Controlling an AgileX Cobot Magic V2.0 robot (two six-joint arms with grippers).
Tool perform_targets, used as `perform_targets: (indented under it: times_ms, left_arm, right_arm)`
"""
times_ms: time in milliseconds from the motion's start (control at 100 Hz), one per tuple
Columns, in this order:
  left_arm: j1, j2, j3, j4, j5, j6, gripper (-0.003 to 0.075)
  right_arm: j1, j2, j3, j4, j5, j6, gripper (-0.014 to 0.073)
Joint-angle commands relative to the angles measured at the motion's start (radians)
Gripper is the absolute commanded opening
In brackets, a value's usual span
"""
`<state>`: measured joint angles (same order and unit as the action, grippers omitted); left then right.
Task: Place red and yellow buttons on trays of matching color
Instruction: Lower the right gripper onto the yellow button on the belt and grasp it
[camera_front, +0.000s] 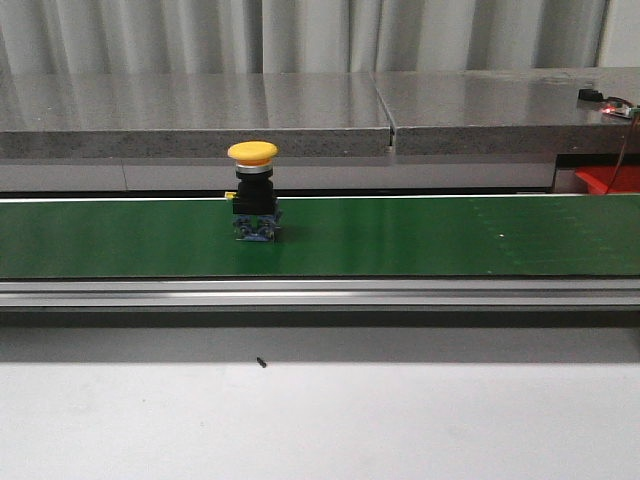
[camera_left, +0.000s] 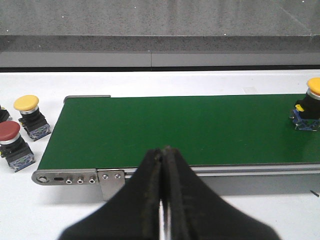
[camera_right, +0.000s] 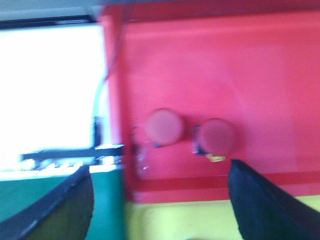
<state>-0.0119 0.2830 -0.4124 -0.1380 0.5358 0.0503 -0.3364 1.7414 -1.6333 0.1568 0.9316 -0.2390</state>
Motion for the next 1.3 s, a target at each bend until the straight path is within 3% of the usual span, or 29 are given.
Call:
perform_targets:
  times_ms: [0, 270, 620, 970, 1290]
  left_arm:
    - [-0.009, 0.007, -0.026, -0.013, -0.078, -0.005, -0.0020]
    - [-0.009, 0.007, -0.026, -0.013, -0.078, -0.005, -0.0020]
    - [-0.009, 0.007, -0.026, -0.013, -0.078, -0.005, -0.0020]
    - [-0.009, 0.007, -0.026, -0.013, -0.078, -0.005, -0.0020]
    - [-0.009, 0.007, -0.026, -0.013, -0.078, -0.005, -0.0020]
  right_arm:
    - [0.064, -0.103, 0.019, 0.008, -0.020, -0.034, 0.0561]
    - [0.344, -0.201, 0.184, 0.008, -0.032, -0.042, 0.0561]
    - [0.658, -0.171, 0.209, 0.007, -0.099, -0.042, 0.0561]
    - [0.801, -0.093, 0.205, 0.007, -0.165, -0.042, 0.0561]
    - [0.827, -0.012, 0.130, 0.008, -0.189, -0.042, 0.0561]
